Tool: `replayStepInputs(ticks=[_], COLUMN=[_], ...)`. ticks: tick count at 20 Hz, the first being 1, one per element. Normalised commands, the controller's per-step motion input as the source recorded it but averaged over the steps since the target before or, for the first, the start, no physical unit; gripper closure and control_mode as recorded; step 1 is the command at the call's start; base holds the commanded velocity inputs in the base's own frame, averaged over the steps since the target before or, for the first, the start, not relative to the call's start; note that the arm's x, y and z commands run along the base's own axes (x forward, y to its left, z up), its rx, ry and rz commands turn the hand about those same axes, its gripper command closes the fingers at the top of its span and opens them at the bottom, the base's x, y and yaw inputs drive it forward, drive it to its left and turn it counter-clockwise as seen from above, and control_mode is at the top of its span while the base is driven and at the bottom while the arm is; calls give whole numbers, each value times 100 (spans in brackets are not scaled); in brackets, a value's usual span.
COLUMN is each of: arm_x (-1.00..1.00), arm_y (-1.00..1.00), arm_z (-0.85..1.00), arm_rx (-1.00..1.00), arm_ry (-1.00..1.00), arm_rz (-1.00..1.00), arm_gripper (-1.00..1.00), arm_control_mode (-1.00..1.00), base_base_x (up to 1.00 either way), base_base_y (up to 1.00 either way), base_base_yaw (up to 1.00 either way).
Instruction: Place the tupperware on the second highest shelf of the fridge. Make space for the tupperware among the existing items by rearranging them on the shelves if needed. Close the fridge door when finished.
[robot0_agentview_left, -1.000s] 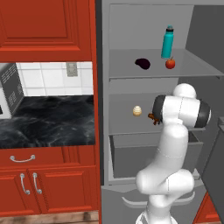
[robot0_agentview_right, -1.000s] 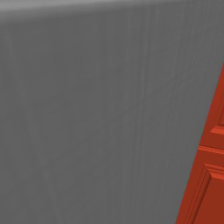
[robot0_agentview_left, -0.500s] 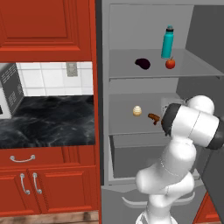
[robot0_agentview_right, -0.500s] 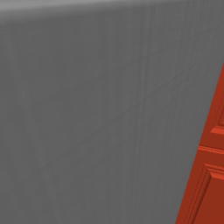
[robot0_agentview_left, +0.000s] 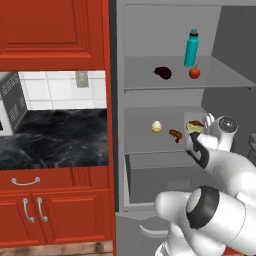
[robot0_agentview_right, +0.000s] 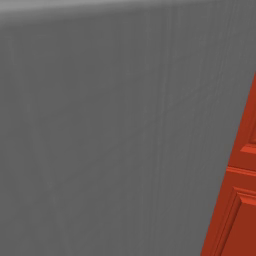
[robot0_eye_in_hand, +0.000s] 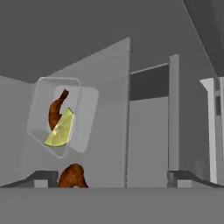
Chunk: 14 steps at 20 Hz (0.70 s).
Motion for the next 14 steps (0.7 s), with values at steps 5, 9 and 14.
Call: replayStepInputs(ticks=[5, 9, 14], arm_x=[-61, -76, -100], arm_y=[69, 60, 64], arm_z=[98, 82, 42], arm_rx=[0, -6, -40], arm_ry=[17, 18, 7], arm_rz=[34, 58, 57], arm_gripper=[-100, -100, -100], arm_control_mode=[-100, -100, -100], base_base_x=[0, 0, 0], base_base_y=[0, 0, 0], base_base_yaw=[0, 0, 0])
